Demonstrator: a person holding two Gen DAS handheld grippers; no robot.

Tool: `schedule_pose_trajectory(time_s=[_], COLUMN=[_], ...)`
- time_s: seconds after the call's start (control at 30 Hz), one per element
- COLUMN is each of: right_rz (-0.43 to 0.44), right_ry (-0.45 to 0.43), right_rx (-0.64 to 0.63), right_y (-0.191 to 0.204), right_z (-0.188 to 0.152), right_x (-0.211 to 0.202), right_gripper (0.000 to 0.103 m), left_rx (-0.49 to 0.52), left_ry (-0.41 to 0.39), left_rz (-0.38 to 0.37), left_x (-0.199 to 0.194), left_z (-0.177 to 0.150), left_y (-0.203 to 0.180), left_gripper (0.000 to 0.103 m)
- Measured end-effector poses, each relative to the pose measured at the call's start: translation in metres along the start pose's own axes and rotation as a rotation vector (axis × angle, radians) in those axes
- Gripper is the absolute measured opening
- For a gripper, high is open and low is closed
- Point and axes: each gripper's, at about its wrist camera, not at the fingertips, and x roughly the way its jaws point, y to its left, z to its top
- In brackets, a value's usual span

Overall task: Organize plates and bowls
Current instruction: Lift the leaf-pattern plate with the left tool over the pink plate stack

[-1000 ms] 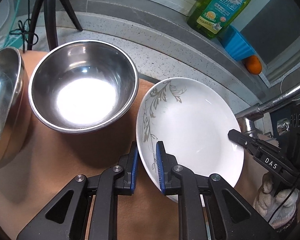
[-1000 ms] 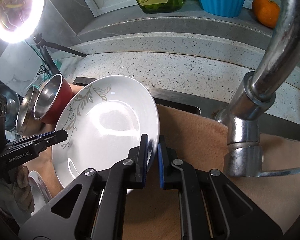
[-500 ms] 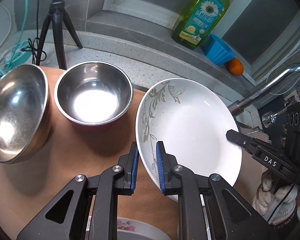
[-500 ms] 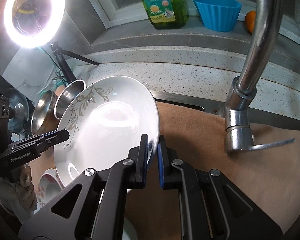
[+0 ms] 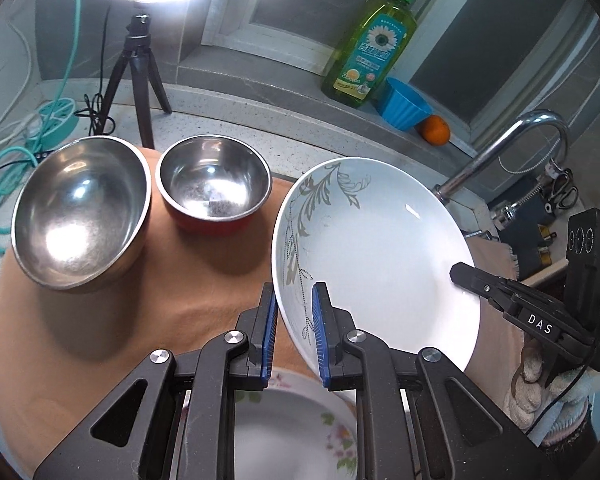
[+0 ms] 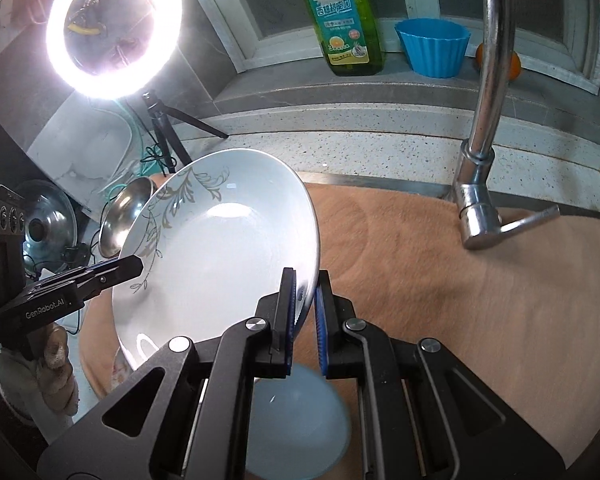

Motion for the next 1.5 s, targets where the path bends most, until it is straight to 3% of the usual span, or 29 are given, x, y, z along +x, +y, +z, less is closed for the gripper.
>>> schedule_pose_trajectory(time_s=[0.57, 0.87, 1.5], right_rz=[-0.003, 0.005, -0.042], right_ry=[-0.023, 0.025, 0.065], right_rx=[0.038, 0.057, 0.041], right_y=[0.064, 0.083, 0.105], right_z=[-0.065, -0.103, -0.147], right_x=[-0.029, -0.020, -0.011], right_gripper=[0.009, 0.010, 0.010], left_rx=[0.048, 0.055, 0.047], left_ry=[0.019, 0.059, 0.129], left_rz=[-0.026, -0.013, -0.002], left_x=[-0.051, -0.056, -0.051], left_z=[-0.042, -0.062, -0.099], left_y=[0.033, 0.051, 0.067], left_gripper=[0.015, 0.015, 0.015])
